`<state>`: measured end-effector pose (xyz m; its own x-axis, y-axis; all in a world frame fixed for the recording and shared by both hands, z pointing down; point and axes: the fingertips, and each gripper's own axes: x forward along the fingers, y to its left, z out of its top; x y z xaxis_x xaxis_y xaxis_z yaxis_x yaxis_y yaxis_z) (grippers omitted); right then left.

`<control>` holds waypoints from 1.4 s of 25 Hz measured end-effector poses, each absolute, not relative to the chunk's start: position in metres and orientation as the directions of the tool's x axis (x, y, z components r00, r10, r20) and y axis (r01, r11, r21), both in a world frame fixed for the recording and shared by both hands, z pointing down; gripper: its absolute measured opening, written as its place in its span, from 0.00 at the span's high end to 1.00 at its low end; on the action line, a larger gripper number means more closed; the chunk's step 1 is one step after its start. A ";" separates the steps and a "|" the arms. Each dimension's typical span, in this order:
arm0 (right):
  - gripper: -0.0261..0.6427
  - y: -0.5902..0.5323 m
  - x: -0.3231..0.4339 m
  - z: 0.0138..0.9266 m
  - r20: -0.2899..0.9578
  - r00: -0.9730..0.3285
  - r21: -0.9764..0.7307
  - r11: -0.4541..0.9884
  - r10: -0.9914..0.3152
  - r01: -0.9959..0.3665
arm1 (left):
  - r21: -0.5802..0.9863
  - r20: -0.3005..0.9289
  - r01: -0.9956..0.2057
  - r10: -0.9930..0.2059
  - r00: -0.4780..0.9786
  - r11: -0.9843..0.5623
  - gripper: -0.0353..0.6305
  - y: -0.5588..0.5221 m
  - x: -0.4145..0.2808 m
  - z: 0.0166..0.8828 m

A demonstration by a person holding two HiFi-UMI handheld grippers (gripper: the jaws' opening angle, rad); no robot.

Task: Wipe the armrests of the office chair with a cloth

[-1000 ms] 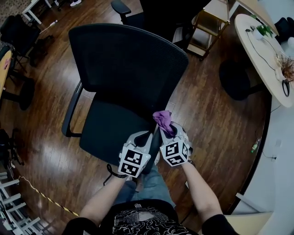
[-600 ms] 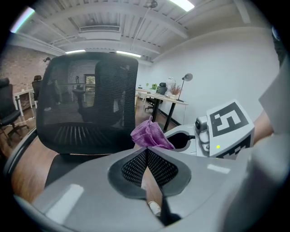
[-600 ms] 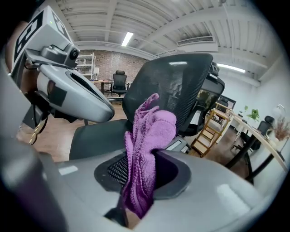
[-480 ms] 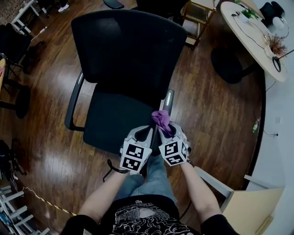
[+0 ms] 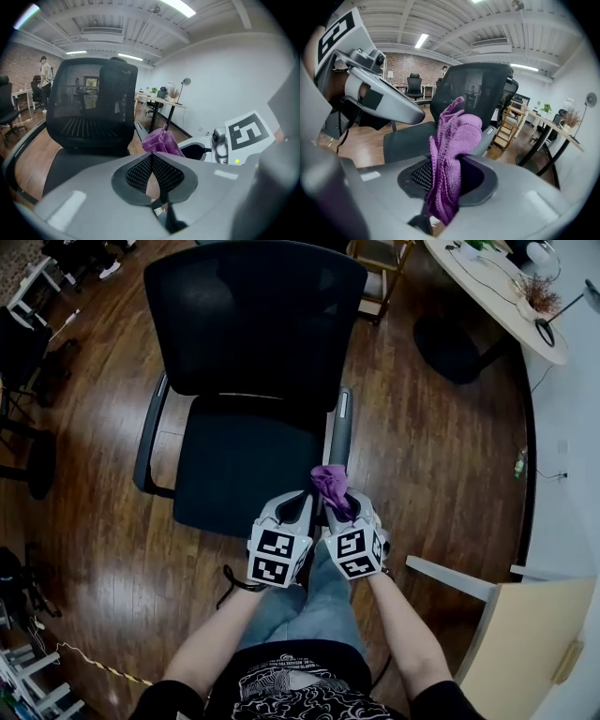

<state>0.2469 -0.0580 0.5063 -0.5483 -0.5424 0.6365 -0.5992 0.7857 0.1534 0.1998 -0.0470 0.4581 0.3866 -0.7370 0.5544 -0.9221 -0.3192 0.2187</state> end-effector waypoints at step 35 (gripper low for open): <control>0.81 0.071 0.269 0.643 0.494 -0.583 -0.139 0.603 -0.645 -0.785 | 0.166 0.553 -0.936 -0.757 0.349 -0.311 0.94 0.052 0.250 0.570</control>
